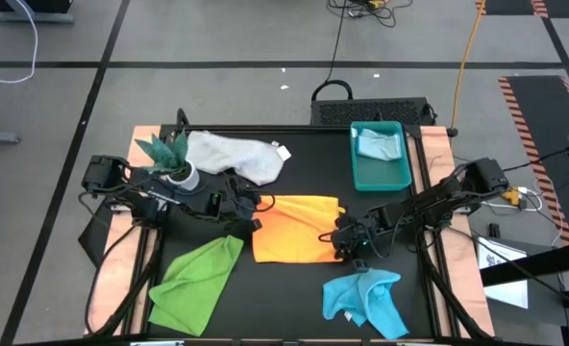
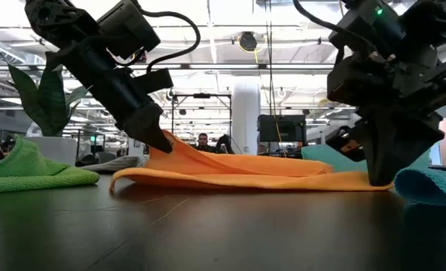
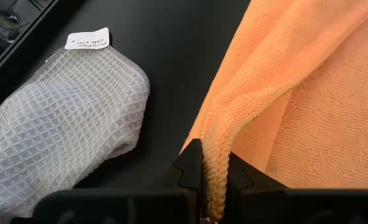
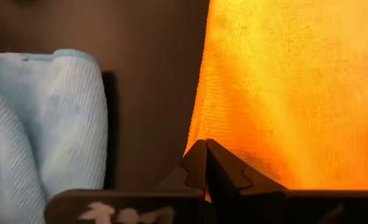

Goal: Fold microfiber towels
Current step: Fold the orange microfiber cloth

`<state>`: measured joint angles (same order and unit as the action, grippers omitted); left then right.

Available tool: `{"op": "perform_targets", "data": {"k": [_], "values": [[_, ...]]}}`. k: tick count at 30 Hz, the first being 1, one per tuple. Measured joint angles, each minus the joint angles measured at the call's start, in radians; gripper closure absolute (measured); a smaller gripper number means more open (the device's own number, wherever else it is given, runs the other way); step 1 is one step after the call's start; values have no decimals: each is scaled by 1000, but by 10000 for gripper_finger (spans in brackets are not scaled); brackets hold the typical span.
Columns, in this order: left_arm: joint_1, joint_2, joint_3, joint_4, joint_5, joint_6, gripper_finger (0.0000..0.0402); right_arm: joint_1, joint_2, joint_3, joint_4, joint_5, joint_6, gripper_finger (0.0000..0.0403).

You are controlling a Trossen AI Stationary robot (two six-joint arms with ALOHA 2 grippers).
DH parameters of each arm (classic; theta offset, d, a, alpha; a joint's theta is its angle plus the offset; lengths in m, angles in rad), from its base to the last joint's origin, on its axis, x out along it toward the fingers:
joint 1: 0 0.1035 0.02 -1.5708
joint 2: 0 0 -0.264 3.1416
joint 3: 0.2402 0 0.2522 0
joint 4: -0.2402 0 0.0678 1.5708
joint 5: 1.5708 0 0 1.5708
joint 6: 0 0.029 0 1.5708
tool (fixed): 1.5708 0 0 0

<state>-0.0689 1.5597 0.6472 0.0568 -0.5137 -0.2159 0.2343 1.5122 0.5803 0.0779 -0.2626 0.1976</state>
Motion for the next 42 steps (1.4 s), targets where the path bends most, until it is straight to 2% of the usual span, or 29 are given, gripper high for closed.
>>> {"op": "perform_targets", "data": {"k": [5,9,12,19,24,28,34,42], "values": [[0,0,0,6,0,-3,376,18,-105,0,30,43,-9,403],[0,0,0,9,0,-3,376,22,-163,0,12,239,-89,403],[0,0,0,9,0,-3,376,22,-143,0,14,362,-165,394],[0,0,0,6,0,-3,376,-6,-24,-1,21,403,-272,323],[0,0,0,6,0,-3,376,-11,14,-1,25,512,-285,295],[0,0,0,6,0,-3,376,-12,15,-1,24,528,-289,315],[0,0,0,6,0,-2,376,-12,3,-1,22,528,-289,393],[-36,-40,0,-2,-18,77,376,-12,-116,-1,8,526,-289,394]]}}
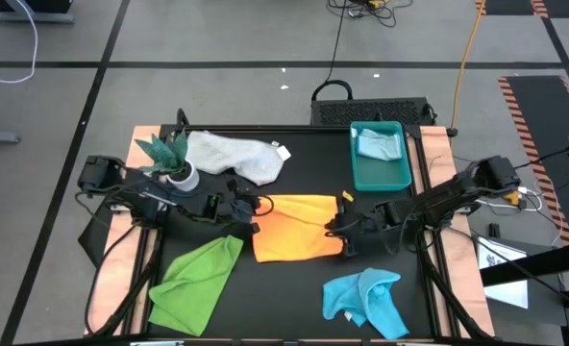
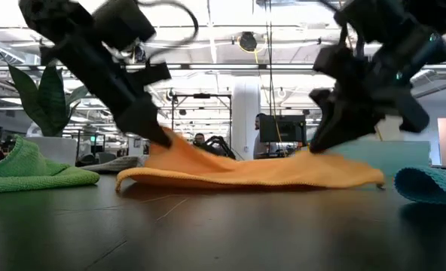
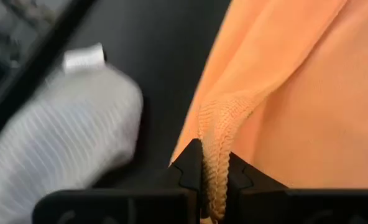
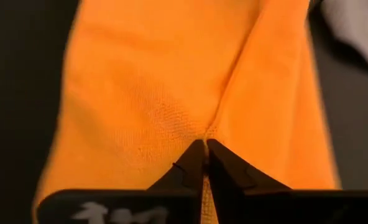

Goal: Fold microfiber towels
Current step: Fold the orange microfiber cloth

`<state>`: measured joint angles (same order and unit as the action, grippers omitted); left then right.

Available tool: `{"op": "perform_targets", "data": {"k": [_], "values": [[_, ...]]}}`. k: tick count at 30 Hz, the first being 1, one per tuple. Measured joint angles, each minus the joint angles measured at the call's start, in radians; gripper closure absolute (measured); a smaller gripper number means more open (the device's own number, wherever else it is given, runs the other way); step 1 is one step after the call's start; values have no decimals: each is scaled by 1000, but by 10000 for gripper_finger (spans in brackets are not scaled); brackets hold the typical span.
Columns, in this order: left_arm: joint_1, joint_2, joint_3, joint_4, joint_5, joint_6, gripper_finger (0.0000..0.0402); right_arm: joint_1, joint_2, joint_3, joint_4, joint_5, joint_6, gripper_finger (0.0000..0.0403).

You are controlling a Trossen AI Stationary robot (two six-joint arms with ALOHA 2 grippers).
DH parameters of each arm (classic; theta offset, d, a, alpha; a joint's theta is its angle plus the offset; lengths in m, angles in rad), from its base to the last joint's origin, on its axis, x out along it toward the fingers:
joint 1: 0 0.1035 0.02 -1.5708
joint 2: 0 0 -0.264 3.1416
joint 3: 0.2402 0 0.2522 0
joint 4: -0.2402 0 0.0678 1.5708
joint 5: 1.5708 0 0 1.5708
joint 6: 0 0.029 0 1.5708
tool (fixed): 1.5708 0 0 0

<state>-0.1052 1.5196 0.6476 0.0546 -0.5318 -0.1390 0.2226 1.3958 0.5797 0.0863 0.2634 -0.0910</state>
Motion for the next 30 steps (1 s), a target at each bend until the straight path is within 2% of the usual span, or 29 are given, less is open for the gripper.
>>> {"op": "perform_targets", "data": {"k": [6,10,13,22,30], "values": [[-22,-139,2,5,-53,71,376,-2,-150,0,-39,0,65,397],[-22,-180,2,8,-48,82,376,-3,-182,-1,-58,-4,134,395],[-22,-171,1,1,-45,72,376,-3,-153,-23,-54,-6,160,398],[-22,-27,-1,27,-33,22,376,-3,-35,-83,18,-6,196,397],[-22,13,0,102,0,27,376,-7,-59,-81,68,-2,150,391]]}}
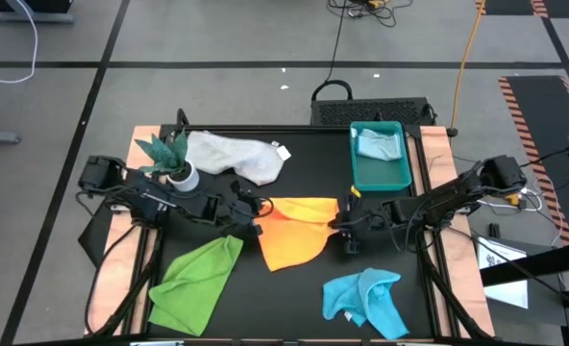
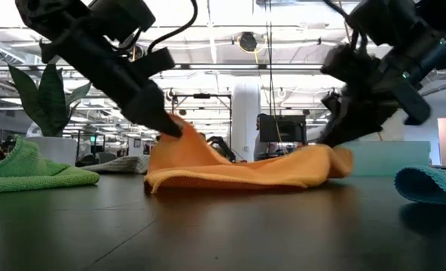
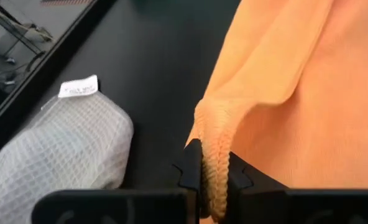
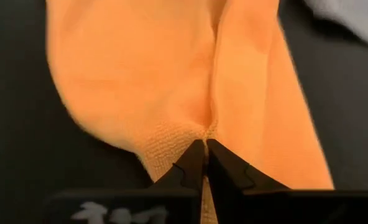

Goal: Fold microfiber towels
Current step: Fold the orange microfiber cloth

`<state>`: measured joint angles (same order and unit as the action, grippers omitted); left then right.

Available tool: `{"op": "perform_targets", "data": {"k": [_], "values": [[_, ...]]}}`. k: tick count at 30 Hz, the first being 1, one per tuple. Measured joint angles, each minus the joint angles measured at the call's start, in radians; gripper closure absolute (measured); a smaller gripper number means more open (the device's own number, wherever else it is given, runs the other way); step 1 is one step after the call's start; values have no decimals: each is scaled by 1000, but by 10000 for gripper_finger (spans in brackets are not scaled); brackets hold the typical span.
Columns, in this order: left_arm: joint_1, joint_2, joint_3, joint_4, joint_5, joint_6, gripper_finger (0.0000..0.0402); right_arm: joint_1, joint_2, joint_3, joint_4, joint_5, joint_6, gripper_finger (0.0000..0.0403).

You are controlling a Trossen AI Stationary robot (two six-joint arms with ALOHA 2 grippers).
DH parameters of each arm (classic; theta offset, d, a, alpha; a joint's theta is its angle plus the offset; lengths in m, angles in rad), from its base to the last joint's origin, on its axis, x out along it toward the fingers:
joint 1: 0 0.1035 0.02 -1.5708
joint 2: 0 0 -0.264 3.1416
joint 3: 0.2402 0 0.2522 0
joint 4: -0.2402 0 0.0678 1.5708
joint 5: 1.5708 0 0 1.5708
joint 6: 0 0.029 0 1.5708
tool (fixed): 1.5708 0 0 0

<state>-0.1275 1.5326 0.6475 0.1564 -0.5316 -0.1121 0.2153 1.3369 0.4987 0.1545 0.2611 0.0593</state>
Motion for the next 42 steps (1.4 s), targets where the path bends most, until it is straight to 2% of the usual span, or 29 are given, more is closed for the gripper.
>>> {"op": "perform_targets", "data": {"k": [11,21,25,30,36,42], "values": [[-28,-3,1,34,18,15,376,0,-60,-2,-5,-26,-10,401],[-66,-18,1,88,9,55,376,1,-250,-1,-1,-27,-44,402],[-92,-59,1,85,9,59,376,16,-299,-1,-4,-104,-33,402],[-150,-106,0,88,39,85,376,52,-297,-1,-4,-213,-15,402],[-214,-109,0,127,44,142,376,95,-256,-1,0,-214,0,403],[-226,-109,0,134,49,156,376,101,-205,-1,-1,-192,6,403]]}}
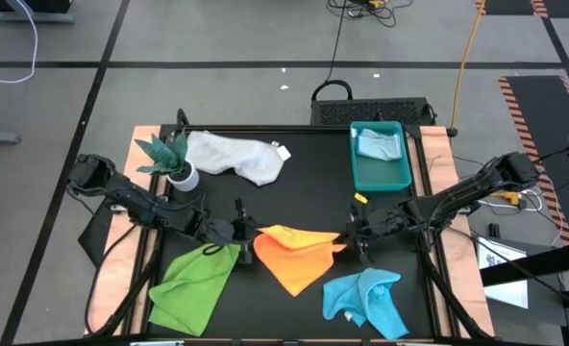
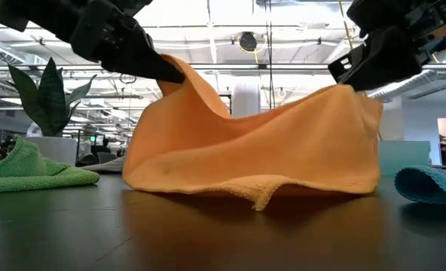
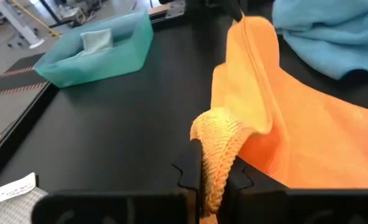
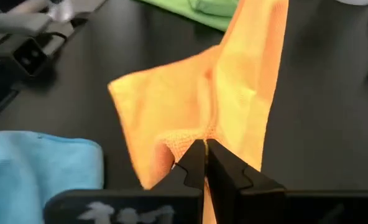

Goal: Fold microfiber towels
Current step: Fold the orange microfiber cloth

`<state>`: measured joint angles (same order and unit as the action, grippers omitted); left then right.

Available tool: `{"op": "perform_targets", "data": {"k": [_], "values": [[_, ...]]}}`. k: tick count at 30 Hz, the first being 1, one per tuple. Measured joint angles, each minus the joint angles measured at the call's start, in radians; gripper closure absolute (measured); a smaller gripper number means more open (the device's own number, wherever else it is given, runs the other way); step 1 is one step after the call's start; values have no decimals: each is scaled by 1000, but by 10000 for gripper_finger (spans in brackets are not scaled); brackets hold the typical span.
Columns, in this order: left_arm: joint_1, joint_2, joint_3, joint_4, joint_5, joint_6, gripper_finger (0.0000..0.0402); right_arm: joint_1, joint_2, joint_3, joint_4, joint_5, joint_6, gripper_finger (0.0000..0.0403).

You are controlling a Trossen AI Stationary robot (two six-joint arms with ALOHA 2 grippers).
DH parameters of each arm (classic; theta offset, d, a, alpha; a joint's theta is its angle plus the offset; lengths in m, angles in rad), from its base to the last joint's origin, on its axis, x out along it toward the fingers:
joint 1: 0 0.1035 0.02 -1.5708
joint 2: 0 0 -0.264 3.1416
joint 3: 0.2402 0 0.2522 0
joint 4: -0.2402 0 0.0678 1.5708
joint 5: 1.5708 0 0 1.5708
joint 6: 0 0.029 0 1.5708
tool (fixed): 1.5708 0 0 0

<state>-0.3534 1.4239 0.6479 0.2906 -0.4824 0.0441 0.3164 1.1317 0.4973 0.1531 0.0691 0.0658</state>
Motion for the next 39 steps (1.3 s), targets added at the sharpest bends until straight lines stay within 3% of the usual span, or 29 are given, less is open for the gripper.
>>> {"op": "perform_targets", "data": {"k": [5,10,14,19,26,32,39], "values": [[30,0,0,-2,-89,-18,376,-11,44,0,-5,142,2,402],[104,0,0,-2,-103,-15,376,-9,162,0,17,106,40,385],[160,0,0,-5,-92,-13,376,-6,255,0,74,-39,124,346],[193,0,0,-3,-52,3,376,-8,222,0,70,-65,172,280],[197,0,0,-3,-34,4,376,-11,135,1,25,125,130,222],[197,0,0,-4,-24,2,376,-10,203,1,31,62,119,228],[197,0,0,-9,-8,-1,376,-16,275,0,66,61,96,287]]}}
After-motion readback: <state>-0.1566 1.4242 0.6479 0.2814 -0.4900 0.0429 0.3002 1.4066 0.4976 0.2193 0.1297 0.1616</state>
